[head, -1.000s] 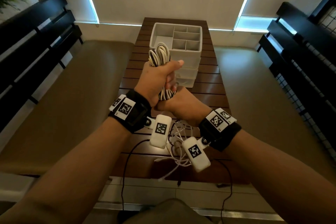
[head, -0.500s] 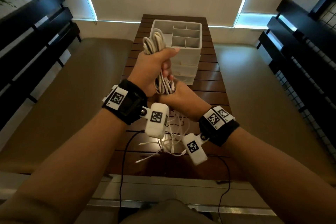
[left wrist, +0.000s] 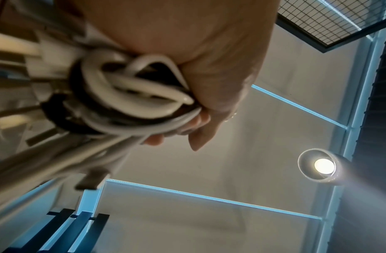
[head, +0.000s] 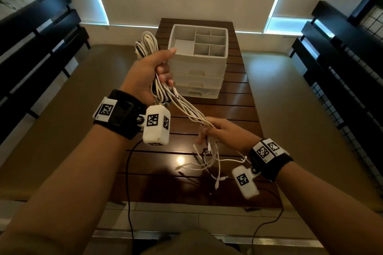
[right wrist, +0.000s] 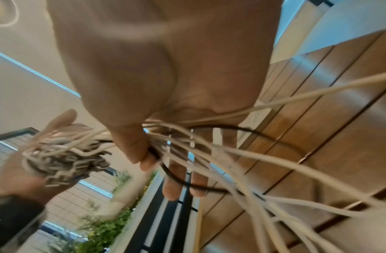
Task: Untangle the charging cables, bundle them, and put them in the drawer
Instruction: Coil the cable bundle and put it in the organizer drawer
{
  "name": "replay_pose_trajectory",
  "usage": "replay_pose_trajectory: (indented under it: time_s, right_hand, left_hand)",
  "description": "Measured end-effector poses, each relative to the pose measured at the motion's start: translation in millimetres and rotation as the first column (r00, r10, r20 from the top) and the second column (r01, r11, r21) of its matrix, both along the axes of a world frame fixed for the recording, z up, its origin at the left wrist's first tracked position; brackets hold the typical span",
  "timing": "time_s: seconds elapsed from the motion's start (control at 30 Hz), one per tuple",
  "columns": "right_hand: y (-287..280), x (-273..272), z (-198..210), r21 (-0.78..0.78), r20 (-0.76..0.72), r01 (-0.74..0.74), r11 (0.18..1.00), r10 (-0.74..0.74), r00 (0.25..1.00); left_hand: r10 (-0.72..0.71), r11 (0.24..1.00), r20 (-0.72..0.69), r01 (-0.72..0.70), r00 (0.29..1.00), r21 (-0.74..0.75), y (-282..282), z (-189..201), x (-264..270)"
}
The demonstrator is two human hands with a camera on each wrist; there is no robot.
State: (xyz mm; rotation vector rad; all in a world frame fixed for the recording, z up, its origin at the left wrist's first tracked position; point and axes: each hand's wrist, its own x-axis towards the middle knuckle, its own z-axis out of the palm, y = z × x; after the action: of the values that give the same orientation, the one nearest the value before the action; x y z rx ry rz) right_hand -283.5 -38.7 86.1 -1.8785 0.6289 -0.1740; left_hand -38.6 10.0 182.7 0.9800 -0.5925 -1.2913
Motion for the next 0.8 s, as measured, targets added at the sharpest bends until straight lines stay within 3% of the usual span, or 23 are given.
replay_pose_trajectory:
  time_s: [0.17, 0.3, 0.47, 0.6, 0.8]
  right_hand:
    - [-2, -13, -5, 0.011, -0.087, 0.094, 0.995, -0.093, 0.992]
    - [-15, -15, 26, -0.297, -0.193, 0.043, 0.954, -0.104, 0.976]
    - [-28, -2, 101, -0.526, -0.091, 0.031, 0.85, -0.093, 0.992]
    - [-38, 16, 107, -0.584, -0.32, -0.168, 0.794, -0.035, 0.947]
    - [-33, 49, 105, -0.585, -0.62, -0.495, 0.642, 0.039, 0.784]
  left_hand:
    - [0.009, 0.998, 0.05, -0.012, 0.999, 0.061, -7, -9, 1]
    - [0.052, 0.993, 0.08, -0.06, 0.995, 0.098, -7, -15, 3]
    - [0.088, 0.987, 0.107, -0.101, 0.99, 0.127, -5, -19, 10]
    - [0.122, 0.975, 0.299, -0.17, 0.946, 0.14, 0, -21, 8]
    - [0.029, 0.988, 0.638, -0.121, 0.77, 0.101, 7, -29, -14]
